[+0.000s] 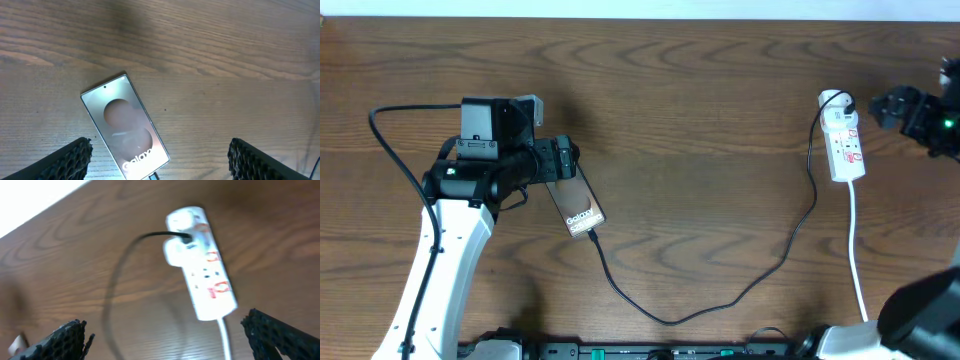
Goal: Plug charger to phone and switch on socket
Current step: 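Move the right gripper over the power strip's switch beside the plug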
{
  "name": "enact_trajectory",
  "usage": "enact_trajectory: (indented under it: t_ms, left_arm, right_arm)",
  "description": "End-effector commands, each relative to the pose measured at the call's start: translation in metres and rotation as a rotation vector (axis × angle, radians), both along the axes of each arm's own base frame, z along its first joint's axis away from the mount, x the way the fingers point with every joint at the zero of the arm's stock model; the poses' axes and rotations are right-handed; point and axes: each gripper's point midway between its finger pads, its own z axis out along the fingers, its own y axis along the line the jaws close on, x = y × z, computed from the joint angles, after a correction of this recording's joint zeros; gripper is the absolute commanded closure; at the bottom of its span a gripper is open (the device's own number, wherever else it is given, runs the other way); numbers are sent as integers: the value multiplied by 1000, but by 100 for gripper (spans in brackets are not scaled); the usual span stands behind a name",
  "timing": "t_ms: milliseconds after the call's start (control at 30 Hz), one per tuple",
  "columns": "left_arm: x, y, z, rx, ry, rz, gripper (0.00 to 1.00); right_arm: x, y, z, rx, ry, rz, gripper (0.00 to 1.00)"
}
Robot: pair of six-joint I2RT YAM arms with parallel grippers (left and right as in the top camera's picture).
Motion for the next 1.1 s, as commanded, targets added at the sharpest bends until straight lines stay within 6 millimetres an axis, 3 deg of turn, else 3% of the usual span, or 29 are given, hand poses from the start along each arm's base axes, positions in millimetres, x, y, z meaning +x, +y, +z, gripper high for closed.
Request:
enact_trajectory:
  t_ms: [0,300,633,867,1067]
  left_arm:
    - [1,-1,3,4,-14,-18,12]
    - [1,-1,3,4,-13,-18,12]
    - [1,-1,3,4,-13,-18,13]
    - [1,-1,3,5,-12,-18,13]
    - [0,-1,3,5,-10,-18,13]
  right_arm:
    - [11,-9,-24,71,7,61,1]
    - [34,-25,-77,109,129,131,1]
    - [53,-6,-136,128,187,236,1]
    - [68,11,-148,109,173,284,1]
    - [70,13,-152,86,179,295,1]
